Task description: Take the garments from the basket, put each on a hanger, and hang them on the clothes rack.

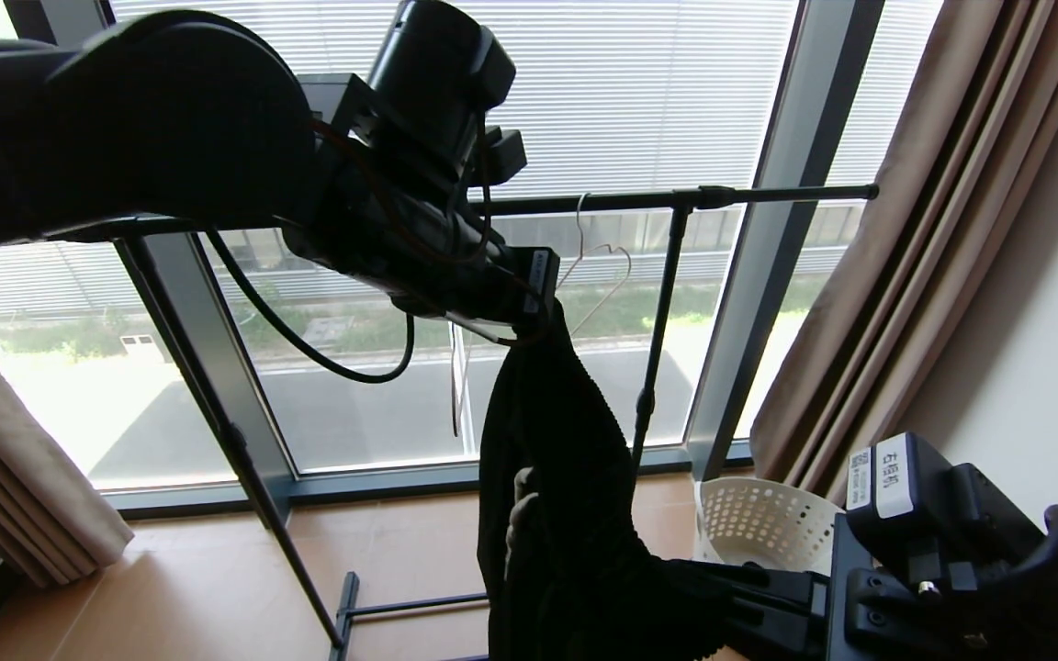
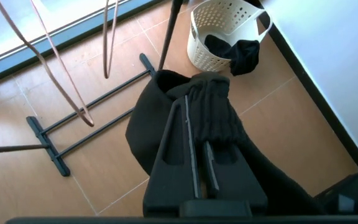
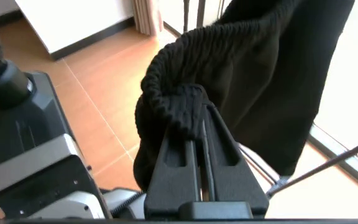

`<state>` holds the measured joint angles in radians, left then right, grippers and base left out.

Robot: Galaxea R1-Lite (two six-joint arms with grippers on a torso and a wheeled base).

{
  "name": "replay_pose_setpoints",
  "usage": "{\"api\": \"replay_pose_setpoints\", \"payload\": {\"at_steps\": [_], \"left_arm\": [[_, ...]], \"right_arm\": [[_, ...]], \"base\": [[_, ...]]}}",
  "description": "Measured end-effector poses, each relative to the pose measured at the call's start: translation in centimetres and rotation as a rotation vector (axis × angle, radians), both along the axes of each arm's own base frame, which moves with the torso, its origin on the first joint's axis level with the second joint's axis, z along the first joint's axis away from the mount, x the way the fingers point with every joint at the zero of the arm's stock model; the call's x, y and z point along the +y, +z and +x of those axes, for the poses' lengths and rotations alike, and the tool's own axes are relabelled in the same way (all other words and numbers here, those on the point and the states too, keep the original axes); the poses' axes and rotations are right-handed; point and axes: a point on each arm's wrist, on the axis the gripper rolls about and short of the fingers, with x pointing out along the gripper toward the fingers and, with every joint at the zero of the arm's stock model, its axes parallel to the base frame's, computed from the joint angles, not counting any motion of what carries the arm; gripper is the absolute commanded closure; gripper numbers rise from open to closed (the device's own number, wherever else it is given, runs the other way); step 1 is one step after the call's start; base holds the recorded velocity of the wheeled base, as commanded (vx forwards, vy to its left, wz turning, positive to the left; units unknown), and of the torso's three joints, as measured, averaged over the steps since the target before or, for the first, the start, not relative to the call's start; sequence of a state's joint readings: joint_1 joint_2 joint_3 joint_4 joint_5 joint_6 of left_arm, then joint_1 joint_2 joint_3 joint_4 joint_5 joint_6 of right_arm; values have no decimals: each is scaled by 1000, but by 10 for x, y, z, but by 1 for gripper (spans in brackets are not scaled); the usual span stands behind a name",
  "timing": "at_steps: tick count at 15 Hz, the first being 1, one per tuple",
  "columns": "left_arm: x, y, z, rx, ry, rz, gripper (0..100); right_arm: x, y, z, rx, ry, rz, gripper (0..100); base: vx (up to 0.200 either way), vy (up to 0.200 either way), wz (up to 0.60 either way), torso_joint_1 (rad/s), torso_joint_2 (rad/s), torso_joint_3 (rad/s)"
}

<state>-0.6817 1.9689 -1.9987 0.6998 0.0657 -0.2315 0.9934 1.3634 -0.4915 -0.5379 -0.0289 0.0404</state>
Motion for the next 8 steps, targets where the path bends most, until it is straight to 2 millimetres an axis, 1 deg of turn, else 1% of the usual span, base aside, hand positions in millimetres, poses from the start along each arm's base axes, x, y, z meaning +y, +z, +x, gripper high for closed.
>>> {"api": "replay_pose_setpoints", "payload": {"at_steps": [3,5,8], "left_arm": [[19,6,-8,5,24,4,100],[31,2,-18,32,33,26,100],[52,-6,-40,71,43,59,100]], "right_arm": [[-6,-4,11,-19,-72,-39,100],[-11,-7,23,-68,-171,-101,100],[-14,-8,38,-96,-312,-139,100]], "base": [[0,0,0,0,0,0],[0,0,0,0,0,0],[0,0,0,0,0,0]]}}
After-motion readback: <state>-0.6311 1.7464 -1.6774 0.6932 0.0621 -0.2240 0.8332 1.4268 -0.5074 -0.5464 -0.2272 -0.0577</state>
